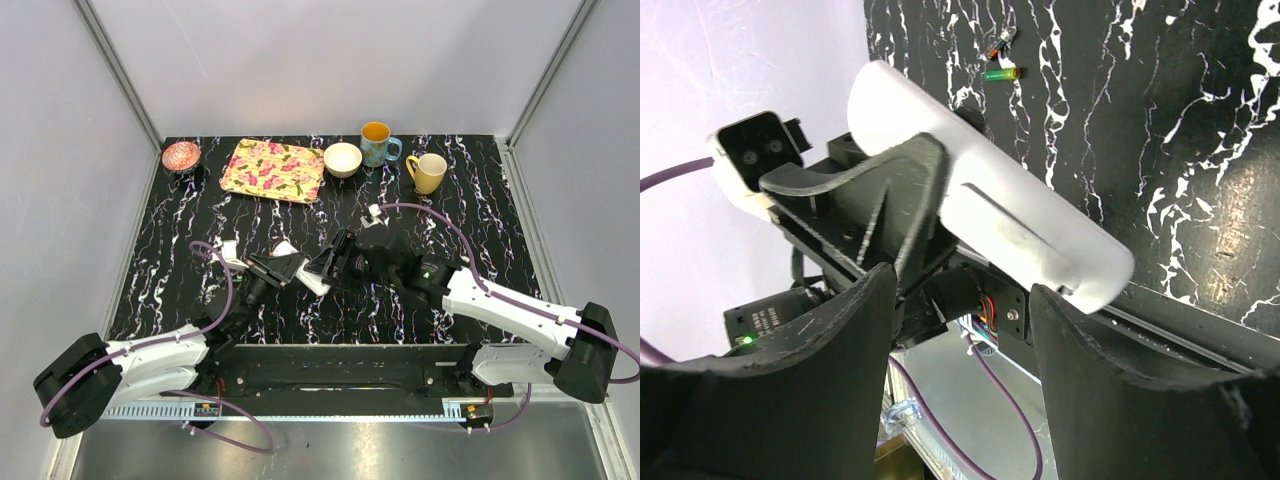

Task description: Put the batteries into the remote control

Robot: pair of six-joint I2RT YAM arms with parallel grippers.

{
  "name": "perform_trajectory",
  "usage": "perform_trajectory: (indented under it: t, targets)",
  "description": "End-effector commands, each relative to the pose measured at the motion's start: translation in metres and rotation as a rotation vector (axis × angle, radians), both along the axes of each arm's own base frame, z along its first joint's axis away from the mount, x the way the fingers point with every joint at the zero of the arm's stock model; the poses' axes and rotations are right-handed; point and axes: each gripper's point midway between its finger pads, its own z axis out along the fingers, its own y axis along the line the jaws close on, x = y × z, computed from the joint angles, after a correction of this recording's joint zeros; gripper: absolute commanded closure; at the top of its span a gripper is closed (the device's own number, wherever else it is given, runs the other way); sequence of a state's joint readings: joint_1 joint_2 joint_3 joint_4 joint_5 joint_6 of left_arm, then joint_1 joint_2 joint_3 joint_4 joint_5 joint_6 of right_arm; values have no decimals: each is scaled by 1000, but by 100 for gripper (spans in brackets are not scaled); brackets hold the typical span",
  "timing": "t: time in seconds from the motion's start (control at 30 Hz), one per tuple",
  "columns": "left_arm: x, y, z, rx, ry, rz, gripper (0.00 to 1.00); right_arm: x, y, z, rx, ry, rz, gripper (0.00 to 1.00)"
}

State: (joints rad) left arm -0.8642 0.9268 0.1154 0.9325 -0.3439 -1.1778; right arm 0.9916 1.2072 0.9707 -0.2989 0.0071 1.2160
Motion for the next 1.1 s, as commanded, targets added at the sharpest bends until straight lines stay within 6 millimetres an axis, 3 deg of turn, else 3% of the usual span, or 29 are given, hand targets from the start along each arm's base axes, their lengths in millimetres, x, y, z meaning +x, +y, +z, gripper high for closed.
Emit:
perform_trajectory:
  t: [0.0,0.2,0.47,0.7,0.87,1.07]
  targets:
    - [-5,-9,33,-80,-76,-40,100,10,7,34,59,-77,5,35]
    - [-4,-7,32,-88,-70,-31,100,10,7,39,65,-86,10,35]
    - [2,7,40,-90,-93,45,100,-3,2,21,45,-21,32,33]
    - [4,13,48,-74,-116,78,100,-5,1,16,42,-6,36,33]
    - [7,13,38,-41,-91,91,100,-6,2,20,57,-14,41,33]
    - [7,13,38,-44,-88,89,100,-7,0,11,41,3,39,33]
